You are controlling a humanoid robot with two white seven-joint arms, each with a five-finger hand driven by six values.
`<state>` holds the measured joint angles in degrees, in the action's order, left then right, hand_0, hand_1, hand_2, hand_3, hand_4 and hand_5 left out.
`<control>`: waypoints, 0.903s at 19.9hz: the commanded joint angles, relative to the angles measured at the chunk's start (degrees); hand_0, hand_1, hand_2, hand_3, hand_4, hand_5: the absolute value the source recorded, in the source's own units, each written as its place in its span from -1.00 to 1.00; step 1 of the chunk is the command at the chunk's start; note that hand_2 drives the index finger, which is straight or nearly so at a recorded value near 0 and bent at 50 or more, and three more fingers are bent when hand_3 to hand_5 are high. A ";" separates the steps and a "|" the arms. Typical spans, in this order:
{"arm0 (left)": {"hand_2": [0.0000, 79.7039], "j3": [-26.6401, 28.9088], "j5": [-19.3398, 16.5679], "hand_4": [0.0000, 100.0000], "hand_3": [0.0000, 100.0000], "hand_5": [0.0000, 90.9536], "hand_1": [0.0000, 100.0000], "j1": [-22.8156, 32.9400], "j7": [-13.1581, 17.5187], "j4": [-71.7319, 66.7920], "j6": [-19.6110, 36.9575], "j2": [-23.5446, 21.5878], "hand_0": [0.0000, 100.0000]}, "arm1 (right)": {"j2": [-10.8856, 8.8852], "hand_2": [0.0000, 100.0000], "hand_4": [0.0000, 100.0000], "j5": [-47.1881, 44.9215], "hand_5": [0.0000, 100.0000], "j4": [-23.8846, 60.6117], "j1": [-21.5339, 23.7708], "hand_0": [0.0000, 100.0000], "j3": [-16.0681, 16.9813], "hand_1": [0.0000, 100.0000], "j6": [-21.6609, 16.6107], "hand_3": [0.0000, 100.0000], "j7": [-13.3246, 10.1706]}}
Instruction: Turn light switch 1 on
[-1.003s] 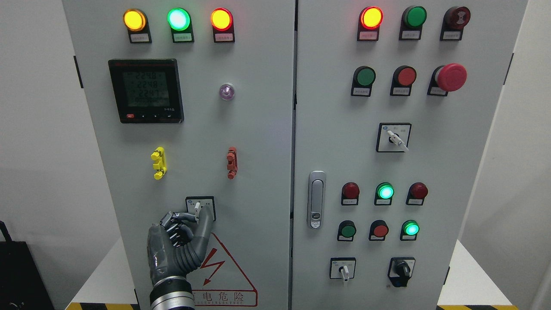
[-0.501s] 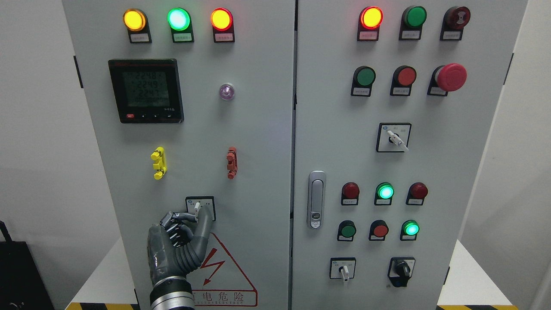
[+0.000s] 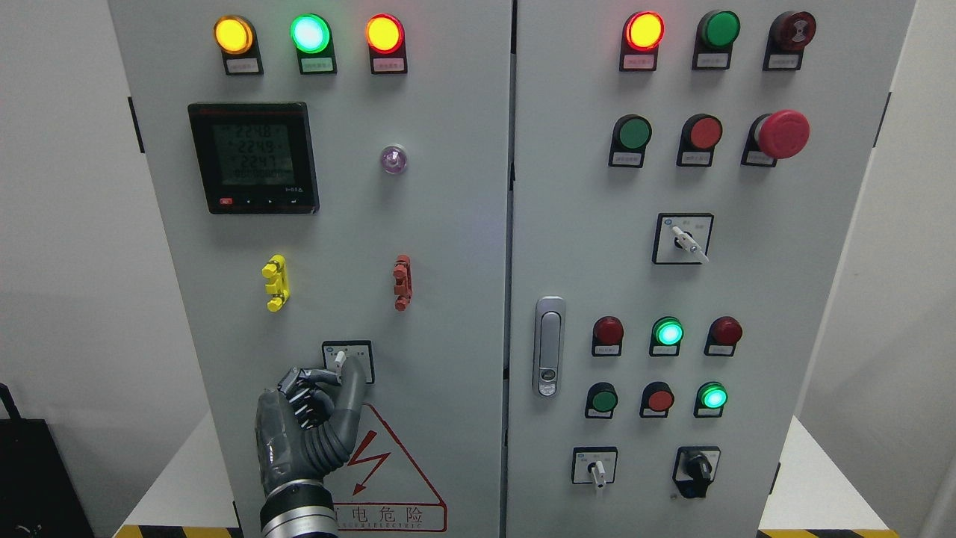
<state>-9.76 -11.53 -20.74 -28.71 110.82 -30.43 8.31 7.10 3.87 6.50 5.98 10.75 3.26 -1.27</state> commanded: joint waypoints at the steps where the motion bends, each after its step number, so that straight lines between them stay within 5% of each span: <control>1: 0.56 0.01 0.10 0.92 0.97 0.78 0.05 0.00 0.05 -0.07 0.02 0.04 -0.08 | 0.02 -1.00 -1.00 0.00 -1.00 0.00 0.00 -1.00 -0.03 -1.00 -0.01 -1.00 0.04; 18: 0.57 -0.08 0.37 0.93 0.99 0.78 -0.02 -0.18 0.14 -0.16 0.02 0.13 0.08 | 0.02 -1.00 -1.00 0.00 -1.00 0.00 0.00 -1.00 0.06 -1.00 -0.01 -1.00 0.04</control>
<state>-9.84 -11.25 -20.88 -28.15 110.71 -30.43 8.36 7.11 3.87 6.50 5.98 10.75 3.26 -1.27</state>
